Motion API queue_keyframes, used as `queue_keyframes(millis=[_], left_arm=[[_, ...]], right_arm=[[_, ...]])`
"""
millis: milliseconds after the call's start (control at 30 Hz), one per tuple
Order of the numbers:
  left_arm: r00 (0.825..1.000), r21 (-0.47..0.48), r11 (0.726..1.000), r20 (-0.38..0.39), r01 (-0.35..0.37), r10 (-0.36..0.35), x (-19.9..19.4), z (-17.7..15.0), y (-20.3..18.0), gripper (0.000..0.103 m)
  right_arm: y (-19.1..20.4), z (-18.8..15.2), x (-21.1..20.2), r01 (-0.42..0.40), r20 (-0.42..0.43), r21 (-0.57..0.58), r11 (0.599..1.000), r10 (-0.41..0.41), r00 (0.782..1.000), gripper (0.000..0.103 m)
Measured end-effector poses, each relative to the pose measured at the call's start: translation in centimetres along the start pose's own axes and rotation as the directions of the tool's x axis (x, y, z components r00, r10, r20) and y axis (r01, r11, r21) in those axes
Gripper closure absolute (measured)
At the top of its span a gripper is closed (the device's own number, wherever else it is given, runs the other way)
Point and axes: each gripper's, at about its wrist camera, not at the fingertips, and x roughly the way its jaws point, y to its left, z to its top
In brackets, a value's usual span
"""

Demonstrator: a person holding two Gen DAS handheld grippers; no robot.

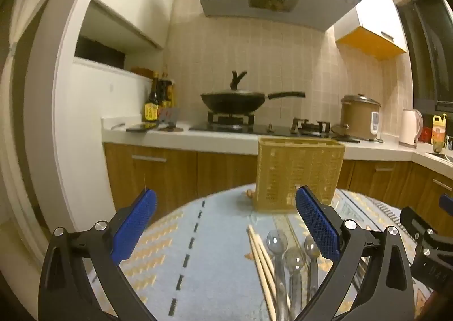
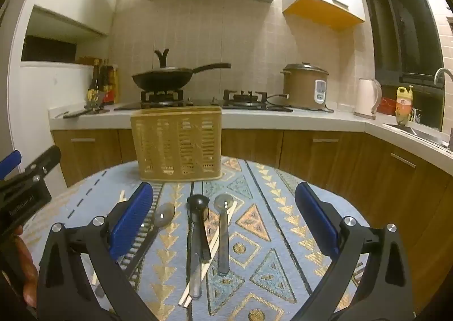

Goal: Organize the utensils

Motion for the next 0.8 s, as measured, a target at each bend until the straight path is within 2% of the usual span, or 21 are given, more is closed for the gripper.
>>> queue_keyframes(millis=[133,333,533,667,800], left_arm=[[0.999,0.025,1.0,0.041,-0.017,0.016,-0.7,0.2,-0.4,0.008],[0.999,0.026,1.0,0.039,0.0,-0.001,-0.7,1.0,-1.1,0.008],[1.0,0.02,1.0,0.0,-0.013,0.013,-1.4,2.6,-1.1,0.008],[1.0,-0.009,1.0,-0.028,0.004,-0.005,-1.7,3.0,-0.6,0.008],[1.0,-0.01,1.0,-0.03,0.007,-0.007,-2.1,3.3,-0.5,0.008]], right_arm=[[-0.2,0.2,-0.6,-0.006,0.03,0.012,1.0,0.006,1.0,0.008],[-0.2,1.5,-1.2,-0.021,0.051,0.022,1.0,0.02,0.998,0.008],[-0.3,2.3,-2.2,-0.032,0.05,0.026,0.999,0.031,0.998,0.008],[-0.1,2.7,-2.9,-0.032,0.05,0.024,0.999,0.03,0.998,0.008],[-0.1,3.0,-3.3,-0.033,0.051,0.029,0.999,0.032,0.998,0.008]])
